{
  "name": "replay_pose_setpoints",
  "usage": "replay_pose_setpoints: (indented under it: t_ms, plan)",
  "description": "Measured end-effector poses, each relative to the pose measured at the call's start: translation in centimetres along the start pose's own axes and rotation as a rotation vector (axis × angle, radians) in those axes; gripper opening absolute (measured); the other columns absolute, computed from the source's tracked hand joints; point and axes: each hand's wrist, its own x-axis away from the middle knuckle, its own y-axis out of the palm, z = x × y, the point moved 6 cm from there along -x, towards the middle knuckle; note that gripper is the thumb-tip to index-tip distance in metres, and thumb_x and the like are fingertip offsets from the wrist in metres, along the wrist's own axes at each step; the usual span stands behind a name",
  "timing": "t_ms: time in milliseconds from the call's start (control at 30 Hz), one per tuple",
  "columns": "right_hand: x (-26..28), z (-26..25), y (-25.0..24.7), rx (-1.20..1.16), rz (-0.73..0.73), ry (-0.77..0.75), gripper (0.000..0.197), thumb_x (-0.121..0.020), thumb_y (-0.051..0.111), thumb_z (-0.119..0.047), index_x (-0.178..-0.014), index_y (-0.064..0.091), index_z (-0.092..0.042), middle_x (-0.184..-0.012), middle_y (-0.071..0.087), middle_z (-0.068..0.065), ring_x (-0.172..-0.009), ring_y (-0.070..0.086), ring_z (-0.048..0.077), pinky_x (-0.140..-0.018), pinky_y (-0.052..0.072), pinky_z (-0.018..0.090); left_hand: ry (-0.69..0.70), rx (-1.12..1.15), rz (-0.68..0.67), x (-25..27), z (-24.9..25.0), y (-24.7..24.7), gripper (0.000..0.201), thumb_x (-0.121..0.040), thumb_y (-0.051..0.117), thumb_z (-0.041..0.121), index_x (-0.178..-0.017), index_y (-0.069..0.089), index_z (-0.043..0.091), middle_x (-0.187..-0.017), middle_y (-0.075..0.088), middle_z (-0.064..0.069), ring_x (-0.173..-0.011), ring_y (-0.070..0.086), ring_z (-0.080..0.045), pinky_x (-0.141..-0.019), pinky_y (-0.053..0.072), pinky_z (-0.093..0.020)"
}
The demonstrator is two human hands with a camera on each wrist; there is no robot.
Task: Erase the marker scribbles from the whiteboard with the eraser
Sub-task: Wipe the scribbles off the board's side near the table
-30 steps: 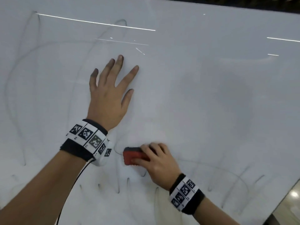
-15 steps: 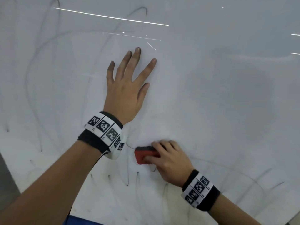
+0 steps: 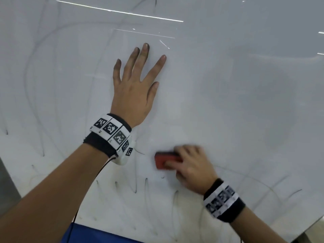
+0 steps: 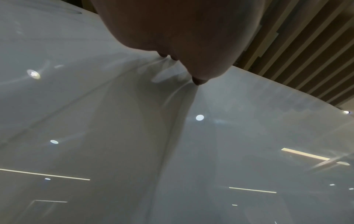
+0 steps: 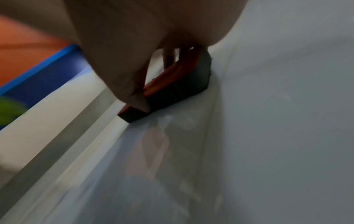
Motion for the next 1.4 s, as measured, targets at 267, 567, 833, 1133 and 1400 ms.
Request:
replay_pose_setpoints:
  t_ms: [267,567,833,1133,1400]
  plan:
    - [1.8,-0.7,1.9,-0.051,0.144,0.116,0.035,-0.073,0.065,-0.02,-0.104,0.075,-0.033,-0.119,0.061,0.007,-0.099,0.056,0.031,-0.085,0.039,0.042,-0.042,0.015,0.005,0.3,0.5,-0.1,0.055,-0.11,0.034,0.034,-0.163,0.017,0.037,-0.173,0.01,-0.007,-0.159,0.012,-0.026,-0.126,0.011,-0.058]
    - [3.0,5.4,-5.4,-0.005,0.37,0.412,0.036,-0.072,0.076,-0.018,-0.105,0.078,-0.03,-0.116,0.062,0.012,-0.103,0.054,0.034,-0.089,0.036,0.042,-0.081,0.04,0.003,0.4,0.8,-0.1,0.057,-0.109,0.035,0.036,-0.163,0.016,0.036,-0.173,0.008,-0.007,-0.16,0.01,-0.026,-0.126,0.01,-0.059]
    - [8.2,0.9,2.2,-0.017,0.181,0.232,0.047,-0.064,0.084,-0.013,-0.105,0.078,-0.036,-0.126,0.057,0.005,-0.108,0.049,0.031,-0.094,0.039,0.046,-0.157,0.124,-0.005,0.8,2.1,0.4,0.066,-0.106,0.04,0.055,-0.163,0.017,0.033,-0.173,0.005,-0.009,-0.16,0.006,-0.029,-0.126,0.008,-0.06]
    - [7.9,8.5,-6.5,-0.076,0.694,0.728,0.033,-0.078,0.081,-0.009,-0.109,0.078,-0.02,-0.122,0.056,0.015,-0.109,0.049,0.035,-0.092,0.045,0.054,-0.105,0.202,-0.022,2.0,5.1,-0.9,0.061,-0.104,0.049,0.046,-0.159,0.031,0.029,-0.171,0.013,-0.012,-0.158,0.014,-0.032,-0.125,0.012,-0.056]
    - [12.3,5.4,-1.1,-0.039,0.352,0.455,0.04,-0.071,0.081,-0.01,-0.108,0.077,-0.026,-0.122,0.055,0.011,-0.102,0.055,0.037,-0.089,0.045,0.05,0.225,0.267,-0.153,6.2,12.3,2.3,0.059,-0.103,0.057,0.03,-0.158,0.036,0.029,-0.172,0.012,-0.008,-0.159,0.012,-0.029,-0.125,0.019,-0.057]
